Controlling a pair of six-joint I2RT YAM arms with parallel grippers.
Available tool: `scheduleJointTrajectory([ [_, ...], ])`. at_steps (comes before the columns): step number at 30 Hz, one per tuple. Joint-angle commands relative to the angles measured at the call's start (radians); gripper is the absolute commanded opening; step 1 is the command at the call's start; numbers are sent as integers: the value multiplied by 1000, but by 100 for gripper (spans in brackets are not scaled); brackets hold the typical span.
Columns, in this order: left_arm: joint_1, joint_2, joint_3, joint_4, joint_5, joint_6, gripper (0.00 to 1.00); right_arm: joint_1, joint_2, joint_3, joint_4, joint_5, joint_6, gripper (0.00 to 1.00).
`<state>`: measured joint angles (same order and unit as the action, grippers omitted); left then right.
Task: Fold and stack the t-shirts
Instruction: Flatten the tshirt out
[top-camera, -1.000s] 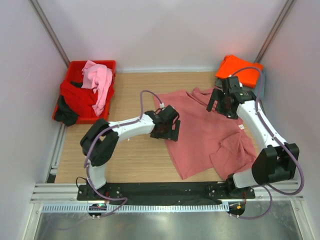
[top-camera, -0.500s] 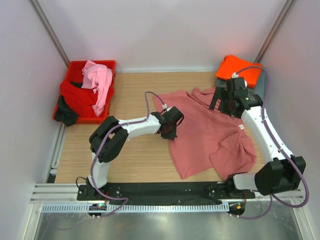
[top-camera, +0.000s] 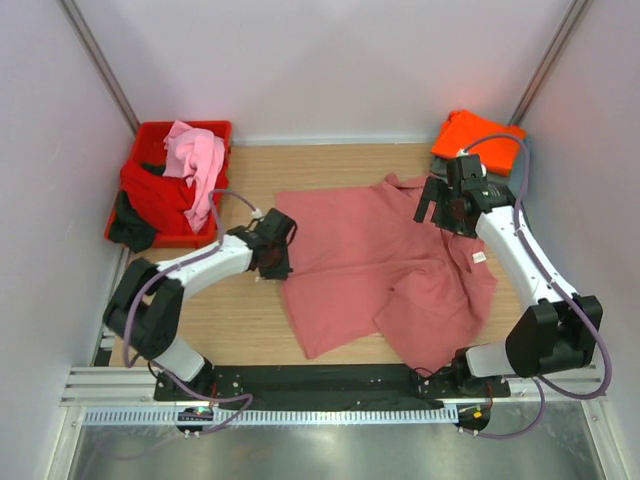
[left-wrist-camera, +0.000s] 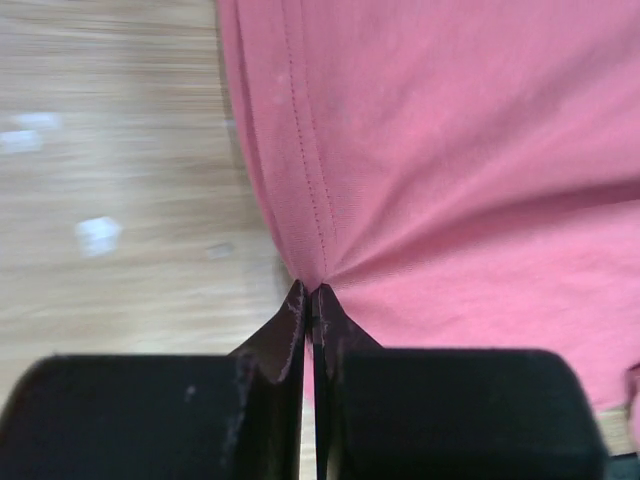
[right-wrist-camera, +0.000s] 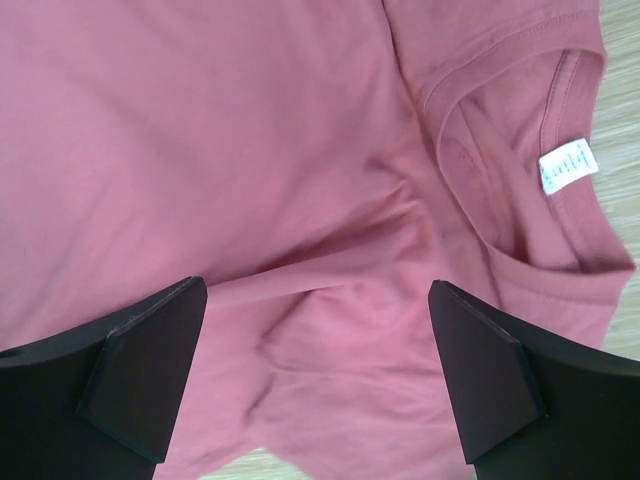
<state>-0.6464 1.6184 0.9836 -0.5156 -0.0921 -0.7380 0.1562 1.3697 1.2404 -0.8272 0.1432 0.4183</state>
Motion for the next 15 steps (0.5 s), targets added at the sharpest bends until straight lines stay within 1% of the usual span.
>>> scheduleJointTrajectory([
  [1,53,-133,-16,-110,-37,68,6,5,32,8,59,-36,16,100],
  [3,68,-187,10,-200,-81,104,17,11,55,10,77,-44,27,100],
  [4,71,-202,19,-230,-110,114,27,14,63,17,80,-51,31,100],
  [5,80,-221,29,-283,-153,136,31,19,75,22,80,-53,34,100],
  [8,119,-282,59,-377,-253,155,35,28,106,37,86,-51,36,100],
  [9,126,-293,78,-392,-283,155,38,29,117,37,95,-50,37,100],
  [10,126,-322,87,-402,-279,149,45,28,120,36,99,-44,37,100],
  [11,126,-334,90,-382,-243,135,46,29,126,36,100,-40,37,100],
  [12,122,-350,75,-350,-128,109,49,29,130,30,103,-42,40,100],
  [13,101,-371,54,-301,-56,91,59,29,132,25,109,-48,42,100],
  [14,85,-371,8,-217,-13,71,63,29,134,22,114,-53,45,100],
  [15,65,-364,-9,-196,-9,28,67,32,134,16,115,-54,48,100],
])
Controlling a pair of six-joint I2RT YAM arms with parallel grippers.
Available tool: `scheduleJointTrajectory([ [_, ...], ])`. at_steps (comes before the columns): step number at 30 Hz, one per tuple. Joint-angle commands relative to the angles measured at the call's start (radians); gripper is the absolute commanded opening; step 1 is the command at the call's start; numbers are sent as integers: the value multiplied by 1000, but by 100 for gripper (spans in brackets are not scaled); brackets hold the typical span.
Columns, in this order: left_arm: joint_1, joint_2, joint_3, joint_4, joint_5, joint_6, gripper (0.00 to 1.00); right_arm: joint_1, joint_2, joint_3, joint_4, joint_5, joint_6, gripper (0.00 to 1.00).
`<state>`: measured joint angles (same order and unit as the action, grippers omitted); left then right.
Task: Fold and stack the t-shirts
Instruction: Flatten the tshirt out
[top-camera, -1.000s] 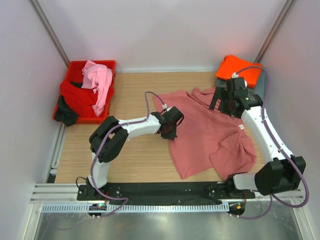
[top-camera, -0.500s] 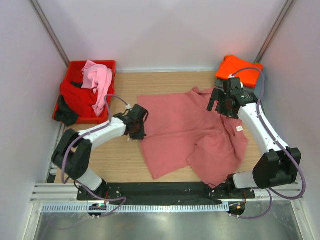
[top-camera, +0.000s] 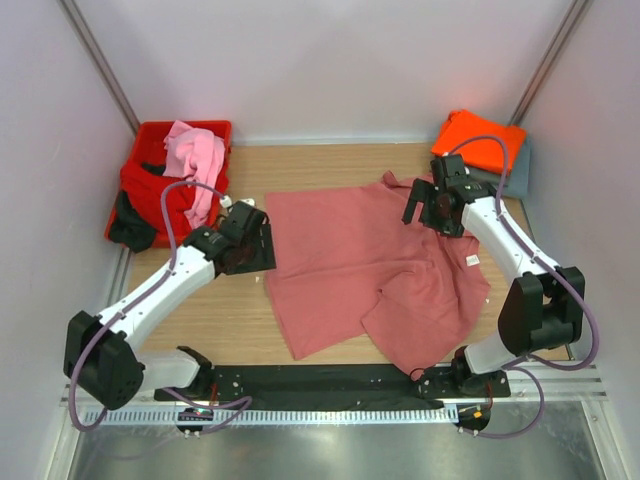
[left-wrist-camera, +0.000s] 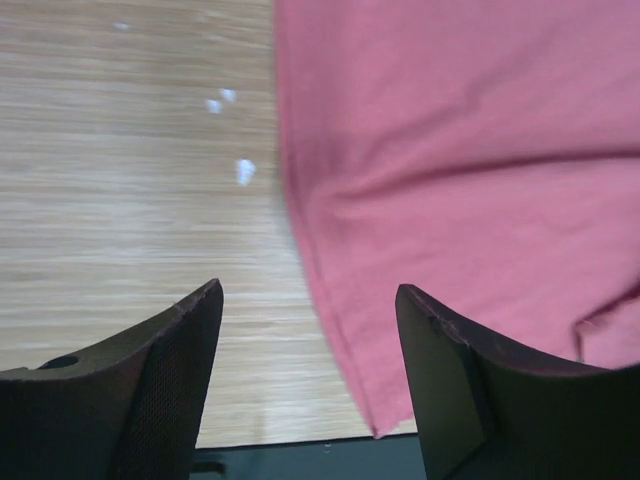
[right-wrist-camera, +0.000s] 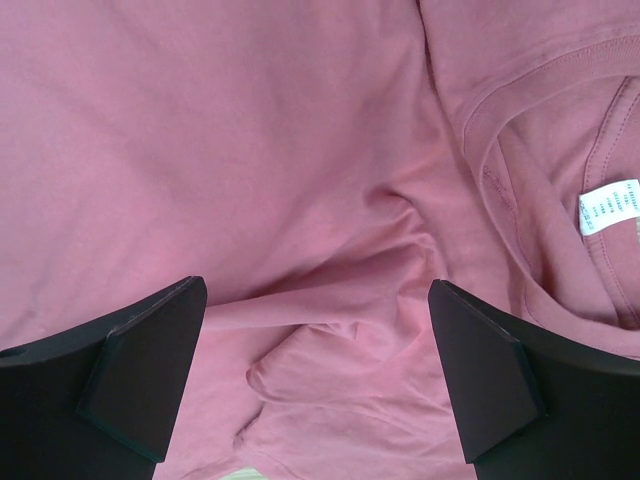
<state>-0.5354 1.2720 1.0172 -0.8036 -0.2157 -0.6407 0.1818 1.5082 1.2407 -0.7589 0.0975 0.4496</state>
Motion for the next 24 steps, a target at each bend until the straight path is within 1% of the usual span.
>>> scheduleJointTrajectory([
  [1,-87,12,-55,101,95,-82,72,10,-8,14,47,-10,18,100],
  [3,-116,41,-91,118,76,-112,75,16,-13,6,44,-5,17,100],
  [4,-126,53,-104,130,90,-122,75,16,-19,6,41,1,12,100],
  [6,-172,61,-152,170,113,-151,74,19,-34,2,30,14,9,100],
  [7,-196,58,-169,182,107,-189,74,18,-40,-1,27,16,9,100],
  [8,-240,56,-207,211,107,-207,74,18,-51,-3,24,19,8,100],
  [12,-304,89,-288,277,121,-273,69,18,-63,-12,24,21,6,100],
  [13,-322,101,-302,308,124,-283,65,16,-63,-12,24,21,8,100],
  [14,-331,115,-325,325,137,-293,63,18,-60,-12,24,22,6,100],
  [17,-360,164,-351,388,162,-312,53,18,-59,-17,23,34,0,100],
  [18,-374,188,-356,402,167,-313,37,16,-52,-15,23,36,-3,100],
  [20,-383,205,-367,435,174,-315,20,16,-51,-15,23,39,-5,100],
  [21,-385,208,-370,438,174,-303,0,18,-49,-12,20,42,-9,100],
  [23,-385,184,-370,396,153,-289,0,18,-49,-11,12,50,-12,100],
  [24,-385,159,-365,361,104,-265,0,16,-49,-7,12,53,-17,100],
])
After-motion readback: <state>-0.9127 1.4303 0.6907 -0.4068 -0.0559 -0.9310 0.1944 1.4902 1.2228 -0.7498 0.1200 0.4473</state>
